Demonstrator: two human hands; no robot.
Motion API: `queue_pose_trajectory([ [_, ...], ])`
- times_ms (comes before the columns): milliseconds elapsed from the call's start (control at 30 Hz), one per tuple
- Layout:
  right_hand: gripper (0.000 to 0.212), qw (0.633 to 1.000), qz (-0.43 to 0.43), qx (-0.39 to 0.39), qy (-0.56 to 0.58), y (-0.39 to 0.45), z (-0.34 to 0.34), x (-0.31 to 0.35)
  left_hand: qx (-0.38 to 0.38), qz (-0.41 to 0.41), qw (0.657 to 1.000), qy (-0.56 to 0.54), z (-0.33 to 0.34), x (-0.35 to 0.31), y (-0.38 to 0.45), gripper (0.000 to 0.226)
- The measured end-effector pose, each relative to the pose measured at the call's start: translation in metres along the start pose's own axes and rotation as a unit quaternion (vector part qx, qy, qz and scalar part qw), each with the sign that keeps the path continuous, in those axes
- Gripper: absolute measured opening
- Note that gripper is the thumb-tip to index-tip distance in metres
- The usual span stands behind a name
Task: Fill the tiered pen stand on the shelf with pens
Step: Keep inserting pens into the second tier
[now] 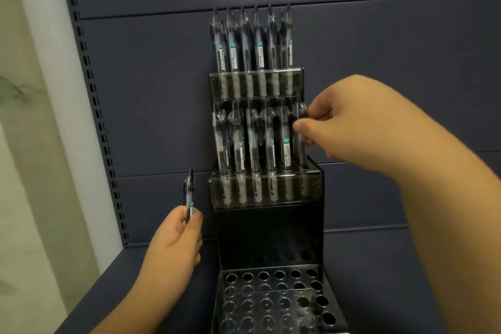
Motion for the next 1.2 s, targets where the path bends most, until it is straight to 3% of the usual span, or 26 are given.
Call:
queue_pose_trajectory([
  [400, 0.036, 0.999, 0.035, 0.019, 0.011, -0.007, 0.007, -0.003, -0.008, 0.003, 1.0, -0.012, 0.0, -0.001, 0.0, 0.023],
  [500, 0.025, 0.997, 0.059, -0.02, 0.041, -0.022, 0.011, 0.0, -0.014, 0.012, 1.0, -0.015, 0.001, -0.005, -0.001, 0.025],
  [567, 0.032, 0.994, 0.067, -0.064, 0.056, -0.037, 0.02, 0.003, -0.02, 0.018, 1.0, -0.013, 0.0, -0.007, -0.003, 0.025],
  [700, 0.016, 0.974, 0.016, -0.144, 0.173, -0.061, 0.045, 0.018, -0.033, 0.036, 0.999, 0.022, -0.003, -0.01, -0.004, 0.025],
  [933, 0.017, 0.981, -0.058, -0.037, 0.179, -0.064, 0.075, 0.046, -0.042, 0.0, 0.996, -0.079, -0.004, -0.022, -0.01, 0.02],
  [1100, 0.021, 0.974, -0.092, 0.114, 0.175, -0.055, 0.082, 0.058, -0.022, 0.054, 0.994, -0.091, -0.002, -0.03, -0.026, 0.022],
  [1200, 0.029, 0.965, -0.1, 0.13, 0.206, -0.056, 0.088, 0.065, 0.01, 0.094, 0.994, -0.052, 0.001, -0.032, -0.031, 0.023],
])
Point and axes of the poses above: each hand's wrist, its own y-axis towards the middle knuckle, its own z-axis out of the palm, x = y × z, the point moved 2 cm from there along y, towards the middle knuckle, and after that the axes turned 4 degrees about -y, right-handed, at the moved point
